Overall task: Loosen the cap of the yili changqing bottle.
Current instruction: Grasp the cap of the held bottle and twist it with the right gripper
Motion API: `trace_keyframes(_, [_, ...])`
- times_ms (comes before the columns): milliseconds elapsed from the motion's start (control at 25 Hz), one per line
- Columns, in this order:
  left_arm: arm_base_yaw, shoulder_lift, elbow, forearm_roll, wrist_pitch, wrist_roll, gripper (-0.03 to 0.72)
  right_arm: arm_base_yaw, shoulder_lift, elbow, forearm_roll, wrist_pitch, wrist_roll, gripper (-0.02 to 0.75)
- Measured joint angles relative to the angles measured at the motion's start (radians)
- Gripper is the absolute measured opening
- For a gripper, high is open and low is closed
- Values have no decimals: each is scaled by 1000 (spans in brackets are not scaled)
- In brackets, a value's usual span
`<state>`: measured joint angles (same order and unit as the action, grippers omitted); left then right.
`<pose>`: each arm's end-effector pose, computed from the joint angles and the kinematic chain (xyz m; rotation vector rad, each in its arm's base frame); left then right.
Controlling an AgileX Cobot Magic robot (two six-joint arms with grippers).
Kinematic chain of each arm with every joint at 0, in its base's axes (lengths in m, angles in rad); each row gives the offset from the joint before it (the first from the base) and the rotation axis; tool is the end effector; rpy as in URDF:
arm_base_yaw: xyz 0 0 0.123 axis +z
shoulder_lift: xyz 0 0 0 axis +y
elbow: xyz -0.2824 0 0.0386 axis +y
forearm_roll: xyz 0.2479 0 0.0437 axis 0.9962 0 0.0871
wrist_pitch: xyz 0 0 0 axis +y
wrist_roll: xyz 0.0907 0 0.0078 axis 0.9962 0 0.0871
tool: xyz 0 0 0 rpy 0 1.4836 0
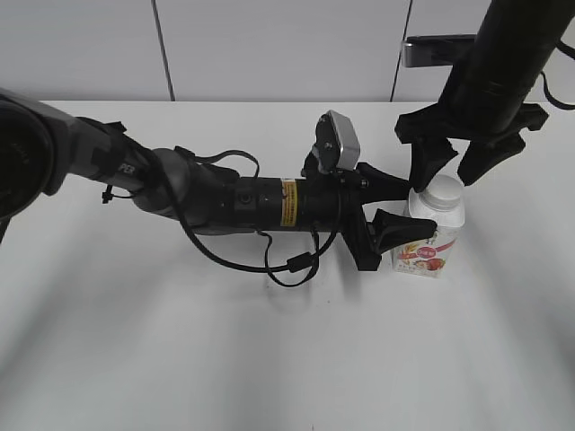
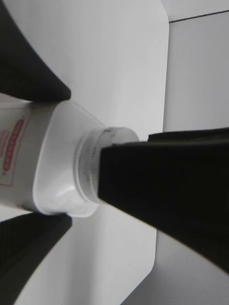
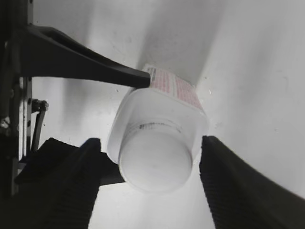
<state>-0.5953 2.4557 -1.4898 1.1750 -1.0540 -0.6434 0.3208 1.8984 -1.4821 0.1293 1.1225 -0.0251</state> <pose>0.3500 -0.3252 0.0777 1.3092 1.3474 -1.1106 0.3599 0.1307 0.2279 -0.4486 3.0012 0.2067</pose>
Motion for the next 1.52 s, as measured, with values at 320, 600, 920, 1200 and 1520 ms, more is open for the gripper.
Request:
trace_keyframes(320, [0,0,0,0,0,0,436,13,8,0,-43,-6,0,435])
trace_keyframes(600, [0,0,0,0,0,0,436,14,23,0,-43,-4,0,429])
trace_keyframes(920, [0,0,0,-1,1,0,436,14,31,-13,-43,14,-1,401])
trace_keyframes(1200, [0,0,0,2,-1,0,435,14,32,-18,-43,30,-207,393])
trace_keyframes(1520, [0,0,0,3,-1,-1,435,14,32,-18,-32,25,-951,393])
